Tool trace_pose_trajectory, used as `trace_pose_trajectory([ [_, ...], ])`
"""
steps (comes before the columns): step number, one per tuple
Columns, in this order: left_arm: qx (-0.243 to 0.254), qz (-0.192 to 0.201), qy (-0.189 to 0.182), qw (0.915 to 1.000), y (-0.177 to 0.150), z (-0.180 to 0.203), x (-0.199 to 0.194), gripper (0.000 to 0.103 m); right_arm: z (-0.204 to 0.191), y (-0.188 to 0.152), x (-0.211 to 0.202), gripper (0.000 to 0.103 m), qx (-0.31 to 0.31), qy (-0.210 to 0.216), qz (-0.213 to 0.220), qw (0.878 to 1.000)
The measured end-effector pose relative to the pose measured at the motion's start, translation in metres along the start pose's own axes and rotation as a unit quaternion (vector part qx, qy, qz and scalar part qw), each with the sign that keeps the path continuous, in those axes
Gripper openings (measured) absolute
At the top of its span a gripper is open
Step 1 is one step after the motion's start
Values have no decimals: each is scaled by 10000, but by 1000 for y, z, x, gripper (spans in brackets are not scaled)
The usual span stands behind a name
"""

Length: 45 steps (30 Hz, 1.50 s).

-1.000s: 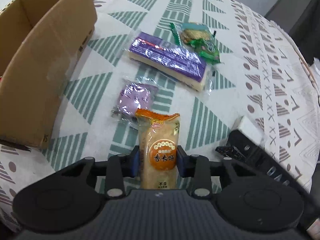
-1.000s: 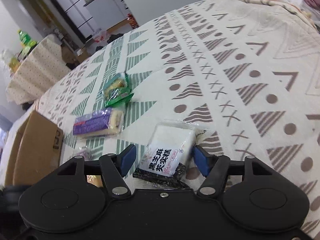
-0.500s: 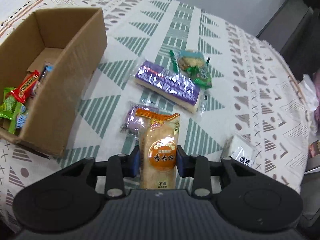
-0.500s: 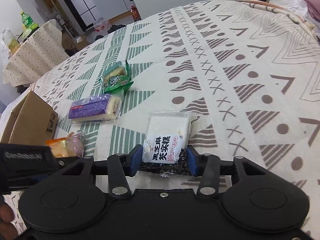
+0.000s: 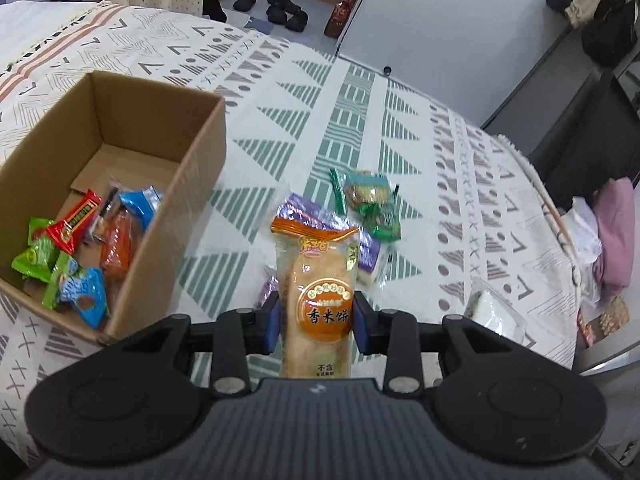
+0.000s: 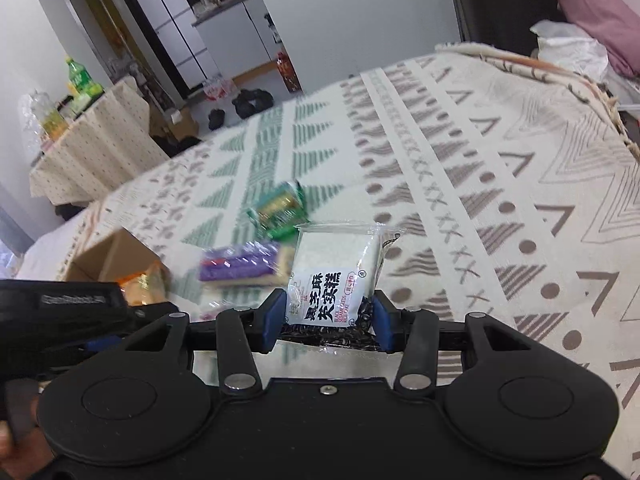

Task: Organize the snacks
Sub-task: 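Lift and carry both held packets over the cardboard box, then open both grippers to release the packets into the box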

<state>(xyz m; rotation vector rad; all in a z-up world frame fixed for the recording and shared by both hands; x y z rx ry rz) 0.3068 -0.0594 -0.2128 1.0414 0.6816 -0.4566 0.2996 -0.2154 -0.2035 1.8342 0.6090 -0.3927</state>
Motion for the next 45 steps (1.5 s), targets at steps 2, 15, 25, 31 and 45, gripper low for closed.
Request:
trace_pose_trajectory([
  [2,-82,54,-50,9999,6,-3,-4,35,-8,4,-3,45,-24,39,53,10000],
  [15,-525,497,-212,9972,45,-35,-30,35,-72,20,-11,45,-178,376,265,9988],
  [25,-824,775,-260,9932,87,-68,-38,35,-124,18,-5,45,-340,684,316,9966],
  [31,-934,733,-153,9928,101,-100,-32,35,-150,13,3,45,-345,846,346,9952],
  [45,-1440,648,143,9874,109,-163,-13,35,-208,0,40,45,-487,1177,183,9917],
])
Point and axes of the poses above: each gripper's, at about its wrist camera, not at the fingertips, and x roughly the way its jaws point, z to its right, y to its top, the point moved 10 cm from there along x, roughly the way its jaws point, and after that the axes turned 12 degrees about z, right-handed, at the moved point
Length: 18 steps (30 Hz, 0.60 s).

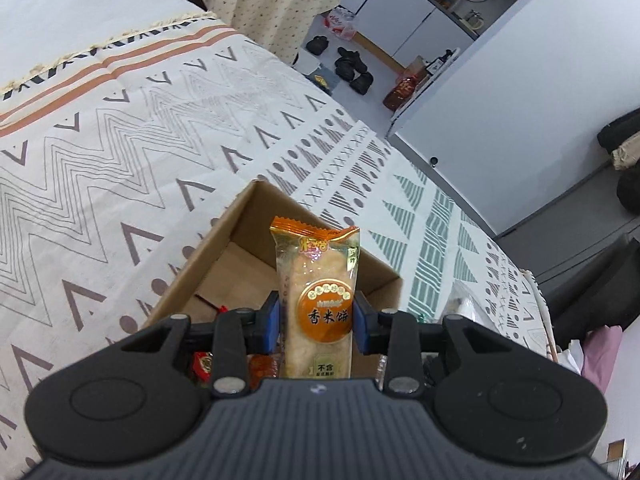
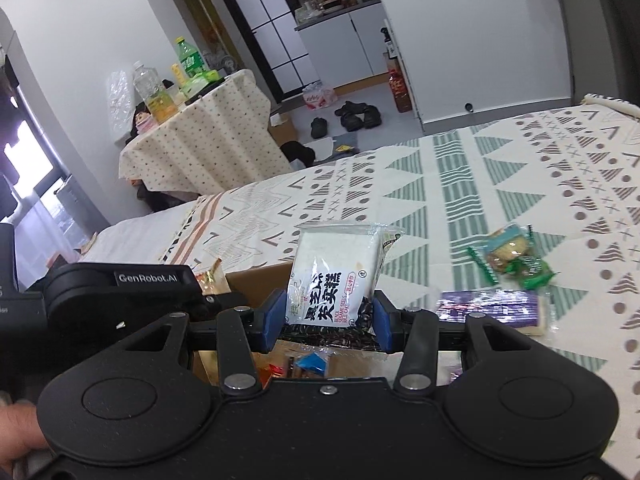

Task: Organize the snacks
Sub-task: 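Open both grippers to release the packets into the box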

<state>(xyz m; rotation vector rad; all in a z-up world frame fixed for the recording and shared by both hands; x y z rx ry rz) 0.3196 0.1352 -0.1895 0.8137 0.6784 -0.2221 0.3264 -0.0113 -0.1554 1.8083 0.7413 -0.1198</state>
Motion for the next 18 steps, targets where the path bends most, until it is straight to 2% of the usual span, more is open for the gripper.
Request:
trace_pose_trajectory([
  [2,-99,4,22,9999,0,-5,4,35,-3,-3,7,45,8,18,-44,10000],
  [5,-181,49,157,9997,2,-12,10,41,-7,-7,18,45,23,35,-108,9999],
  [12,-336,90,336,9988,6,-23,15,62,-17,-8,32,46,2,137,-153,9998],
  [15,-257,101,409,9988,5,-23,16,68,-16,-7,35,52,-5,157,-140,9998],
  [16,-235,100,433,9987,4,-23,16,69,-15,-5,35,58,2,129,-106,9999],
  [18,-201,103,475,9986,3,-23,16,76,-10,-2,30,60,31,91,-36,9999],
])
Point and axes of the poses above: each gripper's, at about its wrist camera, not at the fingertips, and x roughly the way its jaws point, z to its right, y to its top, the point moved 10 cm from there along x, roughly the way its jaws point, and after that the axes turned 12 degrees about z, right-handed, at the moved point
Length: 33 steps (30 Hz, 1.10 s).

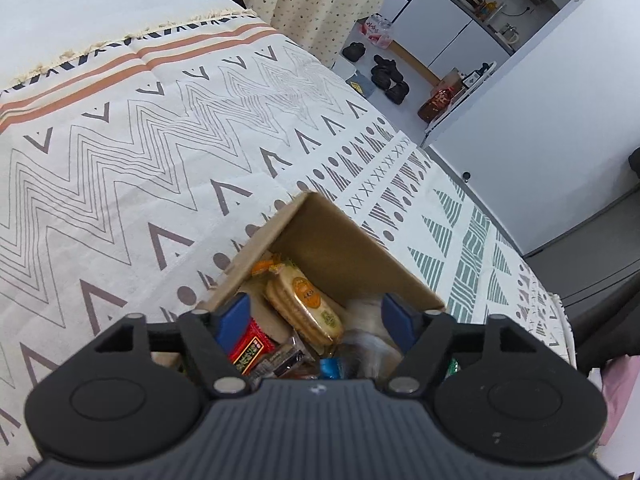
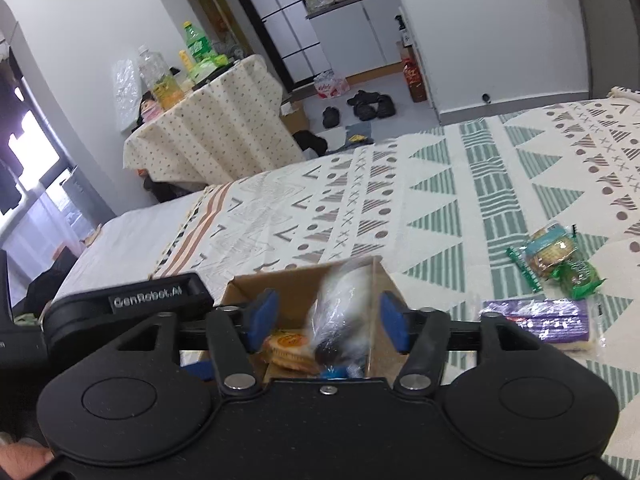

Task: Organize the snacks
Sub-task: 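Open both grippers to release the packets into the box, then withdraw both grippers from the box toward the remaining snacks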

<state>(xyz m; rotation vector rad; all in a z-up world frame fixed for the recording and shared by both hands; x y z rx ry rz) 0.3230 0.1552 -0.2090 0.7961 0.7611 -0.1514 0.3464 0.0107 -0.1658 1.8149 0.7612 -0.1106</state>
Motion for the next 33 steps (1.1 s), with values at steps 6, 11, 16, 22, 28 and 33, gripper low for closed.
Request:
trace_pose_trajectory([
  [6,267,-35,155,9995,-8,6,-4,89,24,1,-22,70,65,-205,35,9998],
  [11,649,-39,220,9976,-16,18,-17,90,47,2,-40,82,107,-458,105,9988],
  [16,903,26,182,9957,-26,32,-30,90,63,6,-60,91,138,-597,158,9980],
  [22,1108,183,81,9936,-33,48,-44,92,84,9,-80,95,164,-691,155,9974],
  [28,1306,214,-139,9911,-50,67,-49,103,108,9,-97,96,164,-863,172,9960],
  [33,1531,278,-371,9871,-62,86,-56,103,125,11,-114,96,92,-960,193,9952],
])
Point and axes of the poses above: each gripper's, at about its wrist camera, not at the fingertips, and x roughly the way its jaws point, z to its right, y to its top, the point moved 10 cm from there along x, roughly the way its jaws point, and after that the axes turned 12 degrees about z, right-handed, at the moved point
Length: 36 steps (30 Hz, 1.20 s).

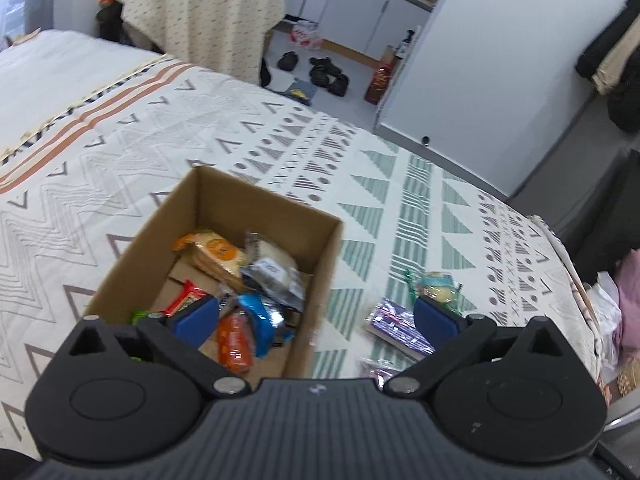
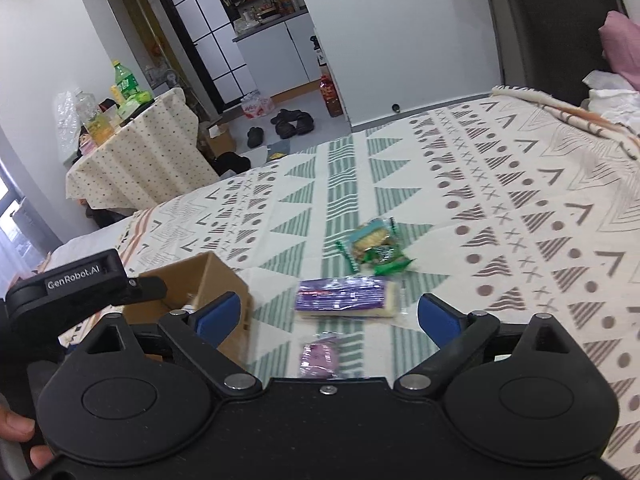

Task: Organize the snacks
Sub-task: 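Withdraw both grippers from the box toward the remaining snacks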

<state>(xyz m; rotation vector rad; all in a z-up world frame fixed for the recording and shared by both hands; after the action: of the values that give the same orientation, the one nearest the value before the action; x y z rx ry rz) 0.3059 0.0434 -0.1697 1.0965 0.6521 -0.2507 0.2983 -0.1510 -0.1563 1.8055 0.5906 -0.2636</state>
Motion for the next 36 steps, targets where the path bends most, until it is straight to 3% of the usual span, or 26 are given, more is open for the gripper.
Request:
trace_pose_trajectory([
  [9,431,29,-221,9988,-20,37,-4,103,42,4,-15,96,28,-331,148,9993],
  [18,694,-180,-401,9966,-40,59,-4,103,80,-7,-21,96,187,-357,120,9991],
  [23,672,-268,-526,9960,-49,69,-4,103,93,-19,-16,95,704,13,10,9975],
  [27,675,-264,-450,9964,-52,70,0,102,100,-31,-10,94,971,74,-102,9952],
  [33,746,-346,-519,9953,-59,78,13,100,98,-37,8,87,1075,290,-121,9937],
  [36,765,-599,-446,9943,-71,79,29,95,94,-41,16,85,993,358,-149,9943],
])
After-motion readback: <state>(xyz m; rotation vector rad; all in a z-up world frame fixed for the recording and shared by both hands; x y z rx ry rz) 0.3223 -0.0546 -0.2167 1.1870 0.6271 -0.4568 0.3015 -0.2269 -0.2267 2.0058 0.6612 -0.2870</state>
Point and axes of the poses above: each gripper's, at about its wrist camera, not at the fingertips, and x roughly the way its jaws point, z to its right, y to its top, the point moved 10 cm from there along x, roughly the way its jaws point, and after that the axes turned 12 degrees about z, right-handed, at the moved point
